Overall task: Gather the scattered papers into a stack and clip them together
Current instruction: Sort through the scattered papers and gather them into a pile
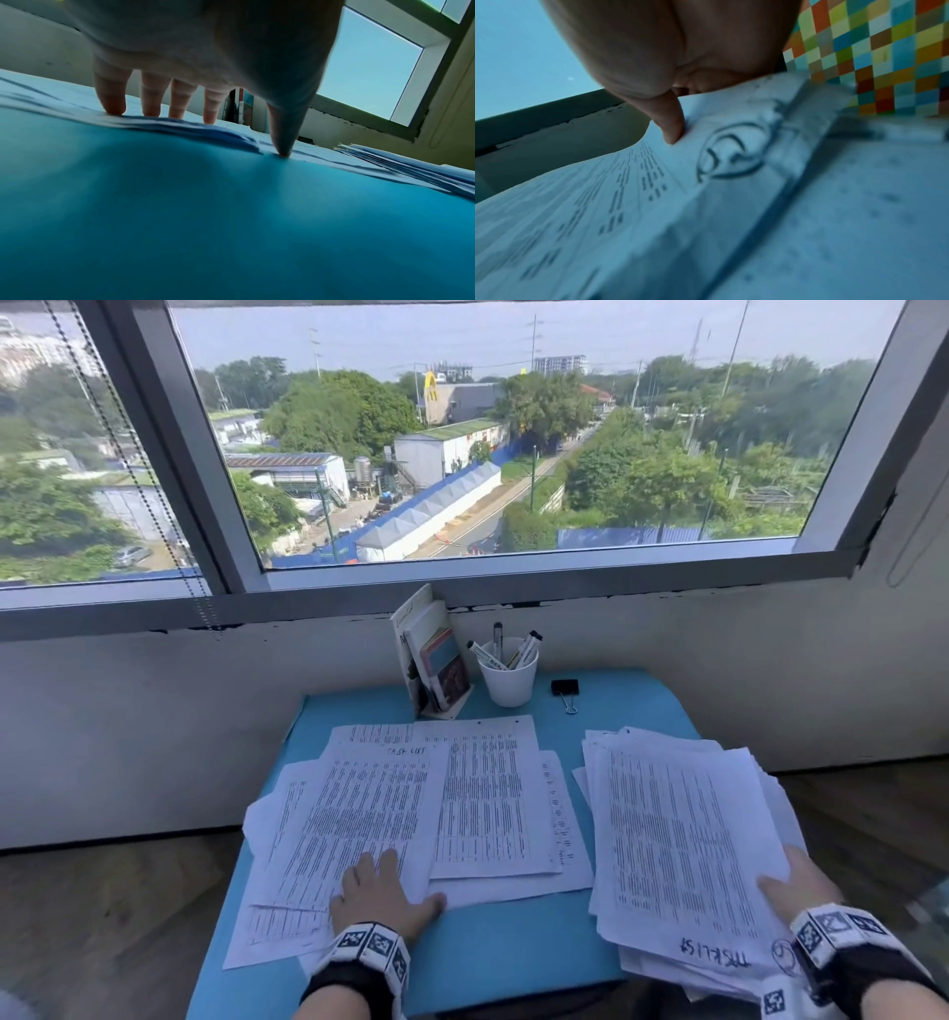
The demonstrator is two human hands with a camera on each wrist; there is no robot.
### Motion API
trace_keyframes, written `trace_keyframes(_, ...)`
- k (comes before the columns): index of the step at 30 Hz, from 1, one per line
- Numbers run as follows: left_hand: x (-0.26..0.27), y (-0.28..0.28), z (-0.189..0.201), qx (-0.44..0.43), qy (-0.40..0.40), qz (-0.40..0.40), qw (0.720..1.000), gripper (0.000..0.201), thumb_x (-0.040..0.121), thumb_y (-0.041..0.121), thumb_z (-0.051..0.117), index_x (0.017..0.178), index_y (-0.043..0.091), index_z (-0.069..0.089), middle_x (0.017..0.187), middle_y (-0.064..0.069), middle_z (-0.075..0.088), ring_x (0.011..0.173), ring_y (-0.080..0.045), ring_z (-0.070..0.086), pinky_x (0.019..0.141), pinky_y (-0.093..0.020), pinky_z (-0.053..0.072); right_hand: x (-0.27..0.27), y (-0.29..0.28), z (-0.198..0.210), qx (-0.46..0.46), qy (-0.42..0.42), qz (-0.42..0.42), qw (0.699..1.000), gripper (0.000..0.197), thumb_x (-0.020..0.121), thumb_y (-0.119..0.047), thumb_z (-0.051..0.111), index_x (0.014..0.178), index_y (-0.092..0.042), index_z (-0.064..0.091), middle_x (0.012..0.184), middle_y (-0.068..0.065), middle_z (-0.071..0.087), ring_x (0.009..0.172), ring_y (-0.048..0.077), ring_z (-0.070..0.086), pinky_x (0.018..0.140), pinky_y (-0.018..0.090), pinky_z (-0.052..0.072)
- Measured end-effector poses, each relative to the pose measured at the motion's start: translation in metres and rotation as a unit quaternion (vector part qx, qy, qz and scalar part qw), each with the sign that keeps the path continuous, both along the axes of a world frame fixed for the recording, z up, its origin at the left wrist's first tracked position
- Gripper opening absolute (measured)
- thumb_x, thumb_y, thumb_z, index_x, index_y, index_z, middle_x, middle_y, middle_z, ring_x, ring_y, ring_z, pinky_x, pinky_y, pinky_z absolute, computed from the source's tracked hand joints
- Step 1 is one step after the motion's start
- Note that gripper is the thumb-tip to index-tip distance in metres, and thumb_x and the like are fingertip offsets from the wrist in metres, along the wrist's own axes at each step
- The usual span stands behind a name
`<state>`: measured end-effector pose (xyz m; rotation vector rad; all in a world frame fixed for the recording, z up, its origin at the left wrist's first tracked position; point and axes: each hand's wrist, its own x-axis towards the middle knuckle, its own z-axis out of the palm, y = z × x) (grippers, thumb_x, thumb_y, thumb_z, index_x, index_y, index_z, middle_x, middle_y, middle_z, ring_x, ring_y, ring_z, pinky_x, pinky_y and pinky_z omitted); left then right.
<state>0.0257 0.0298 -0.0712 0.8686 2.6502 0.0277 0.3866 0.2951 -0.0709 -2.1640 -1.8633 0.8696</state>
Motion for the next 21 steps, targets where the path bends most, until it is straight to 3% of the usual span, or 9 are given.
trace_keyframes(2, -0.001, 0.001, 0.002, -0.011, 0.005, -0.005, 1.0, 0.089, 0.077, 0.07, 0.046, 0.148, 0.026, 0.015, 0.156, -0.005, 0.015, 0.142, -0.026, 0.018, 0.111, -0.044, 0.028, -0.008, -0.01, 0.008, 0.051, -0.022, -0.067, 0.996, 0.057, 0.077, -0.01, 0.061, 0.13, -0.007, 0.042, 0.115, 0.027, 0.054, 0.104, 0.043, 0.054, 0.088, 0.041, 0.043)
trace_keyframes(4, -0.003, 0.002, 0.005, -0.006, 0.003, -0.007, 1.0, 0.081, 0.081, 0.062, 0.044, 0.148, 0.025, 0.016, 0.153, -0.004, 0.021, 0.139, -0.025, 0.024, 0.108, -0.042, 0.033, -0.027, -0.028, 0.024, 0.121, -0.06, -0.086, 0.987, 0.06, 0.074, -0.013, 0.062, 0.131, -0.011, 0.041, 0.124, 0.027, 0.047, 0.114, 0.042, 0.045, 0.099, 0.047, 0.035)
trace_keyframes(7, -0.004, 0.003, 0.008, 0.01, -0.006, -0.012, 1.0, 0.069, 0.085, 0.05, 0.044, 0.144, 0.022, 0.022, 0.142, -0.003, 0.035, 0.129, -0.024, 0.037, 0.098, -0.038, 0.04, -0.076, -0.061, 0.045, 0.174, -0.011, 0.044, 0.984, 0.051, 0.082, -0.015, 0.059, 0.131, -0.017, 0.045, 0.126, 0.017, 0.05, 0.114, 0.035, 0.046, 0.098, 0.043, 0.035)
trace_keyframes(9, -0.005, 0.003, 0.012, 0.014, -0.007, -0.022, 1.0, 0.059, 0.087, 0.041, 0.044, 0.14, 0.021, 0.028, 0.133, -0.004, 0.044, 0.119, -0.024, 0.045, 0.09, -0.037, 0.044, -0.111, -0.086, 0.045, 0.096, 0.092, 0.192, 0.972, 0.036, 0.088, -0.016, 0.056, 0.123, -0.022, 0.052, 0.111, 0.006, 0.057, 0.097, 0.023, 0.057, 0.083, 0.033, 0.047)
trace_keyframes(11, -0.007, 0.002, 0.019, 0.042, 0.003, -0.019, 0.999, 0.045, 0.09, 0.033, 0.04, 0.133, 0.019, 0.035, 0.121, -0.005, 0.054, 0.105, -0.024, 0.055, 0.083, -0.034, 0.046, -0.141, -0.108, 0.037, -0.011, 0.174, 0.266, 0.948, 0.025, 0.089, -0.02, 0.057, 0.112, -0.029, 0.054, 0.099, 0.001, 0.06, 0.082, 0.015, 0.06, 0.067, 0.024, 0.049)
trace_keyframes(13, -0.01, 0.002, 0.026, 0.093, 0.016, 0.003, 0.996, 0.033, 0.096, 0.03, 0.033, 0.126, 0.017, 0.042, 0.11, -0.008, 0.062, 0.092, -0.026, 0.058, 0.077, -0.032, 0.045, -0.164, -0.121, 0.026, -0.07, 0.225, 0.265, 0.935, 0.021, 0.088, -0.022, 0.058, 0.107, -0.03, 0.054, 0.093, 0.001, 0.061, 0.072, 0.015, 0.061, 0.064, 0.029, 0.051)
trace_keyframes(15, -0.008, 0.002, 0.036, 0.147, 0.019, 0.015, 0.989, 0.036, 0.1, 0.034, 0.024, 0.125, 0.019, 0.044, 0.107, -0.01, 0.064, 0.094, -0.028, 0.06, 0.08, -0.033, 0.045, -0.178, -0.132, 0.023, -0.106, 0.264, 0.253, 0.924, 0.022, 0.089, -0.023, 0.057, 0.11, -0.024, 0.054, 0.09, 0.003, 0.059, 0.063, 0.014, 0.062, 0.067, 0.034, 0.052)
trace_keyframes(19, 0.015, 0.012, 0.05, 0.209, 0.016, -0.021, 0.978, 0.045, 0.101, 0.038, 0.017, 0.141, 0.029, 0.034, 0.125, -0.003, 0.06, 0.11, -0.025, 0.057, 0.088, -0.034, 0.044, -0.193, -0.142, 0.034, -0.209, 0.335, 0.215, 0.893, 0.026, 0.092, -0.033, 0.054, 0.113, -0.018, 0.049, 0.084, 0.007, 0.054, 0.052, 0.016, 0.051, 0.048, 0.026, 0.043)
trace_keyframes(21, 0.038, 0.022, 0.052, 0.257, 0.052, -0.061, 0.963, 0.045, 0.098, 0.033, 0.018, 0.137, 0.027, 0.039, 0.121, 0.001, 0.061, 0.107, -0.022, 0.059, 0.084, -0.034, 0.047, -0.196, -0.143, 0.041, -0.223, 0.365, 0.193, 0.883, 0.03, 0.088, -0.044, 0.055, 0.107, -0.021, 0.051, 0.085, 0.007, 0.054, 0.054, 0.016, 0.05, 0.047, 0.024, 0.043)
